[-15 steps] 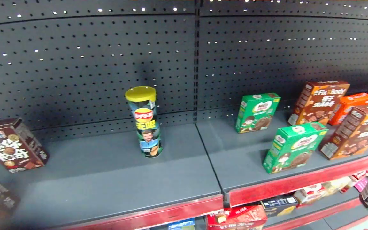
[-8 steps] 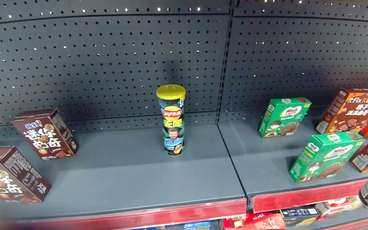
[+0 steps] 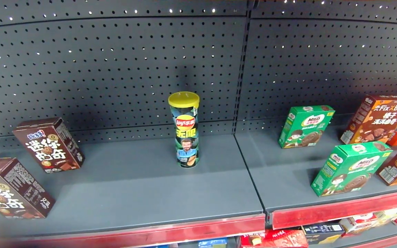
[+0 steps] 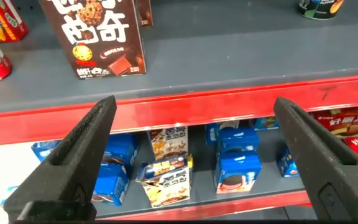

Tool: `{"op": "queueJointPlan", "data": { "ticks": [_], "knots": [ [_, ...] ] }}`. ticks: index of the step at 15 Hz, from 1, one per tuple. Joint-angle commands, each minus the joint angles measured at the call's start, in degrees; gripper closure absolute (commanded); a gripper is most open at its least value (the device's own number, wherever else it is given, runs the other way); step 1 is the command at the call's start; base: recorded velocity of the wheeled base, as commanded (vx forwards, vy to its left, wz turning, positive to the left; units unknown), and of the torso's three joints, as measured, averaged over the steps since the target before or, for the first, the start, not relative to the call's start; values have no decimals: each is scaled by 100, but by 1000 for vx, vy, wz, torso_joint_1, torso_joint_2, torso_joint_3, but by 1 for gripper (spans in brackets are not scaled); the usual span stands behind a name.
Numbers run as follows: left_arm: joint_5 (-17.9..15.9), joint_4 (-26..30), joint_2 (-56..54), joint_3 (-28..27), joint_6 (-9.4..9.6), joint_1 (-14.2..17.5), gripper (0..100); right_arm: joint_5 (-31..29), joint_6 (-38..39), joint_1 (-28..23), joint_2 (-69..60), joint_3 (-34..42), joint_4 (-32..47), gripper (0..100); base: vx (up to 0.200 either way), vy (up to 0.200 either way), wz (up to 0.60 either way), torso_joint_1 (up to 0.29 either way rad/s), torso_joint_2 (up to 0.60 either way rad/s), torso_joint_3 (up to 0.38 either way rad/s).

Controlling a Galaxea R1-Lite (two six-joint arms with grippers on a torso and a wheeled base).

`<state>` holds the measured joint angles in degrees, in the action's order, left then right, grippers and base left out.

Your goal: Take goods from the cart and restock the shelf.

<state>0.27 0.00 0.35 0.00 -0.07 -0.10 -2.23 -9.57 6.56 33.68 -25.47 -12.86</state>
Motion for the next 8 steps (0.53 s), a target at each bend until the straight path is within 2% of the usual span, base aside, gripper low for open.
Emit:
{"op": "queueJointPlan", "data": {
  "ticks": [1, 2, 3, 4, 6, 8],
  "knots": [
    [8, 0, 9, 0, -1, 1, 0, 619, -1, -32, -389, 103, 56, 100, 0, 0, 0, 0, 0, 0],
    [0, 0, 9, 0, -1, 1, 0, 1084, -10, -23, -477, 112, 170, 100, 0, 0, 0, 0, 0, 0],
    [8, 0, 9, 0, -1, 1, 0, 2042, -27, 100, -547, 42, 328, 100, 0, 0, 0, 0, 0, 0],
    [0, 0, 9, 0, -1, 1, 0, 2341, -27, 214, -485, 33, 337, 100, 0, 0, 0, 0, 0, 0],
    [0, 0, 9, 0, -1, -8, 0, 2596, 17, 531, -169, -169, 302, 100, 0, 0, 0, 0, 0, 0],
    [0, 0, 9, 0, -1, -8, 0, 2596, 69, 803, 16, -407, 311, 100, 0, 0, 0, 0, 0, 0]
  ]
}}
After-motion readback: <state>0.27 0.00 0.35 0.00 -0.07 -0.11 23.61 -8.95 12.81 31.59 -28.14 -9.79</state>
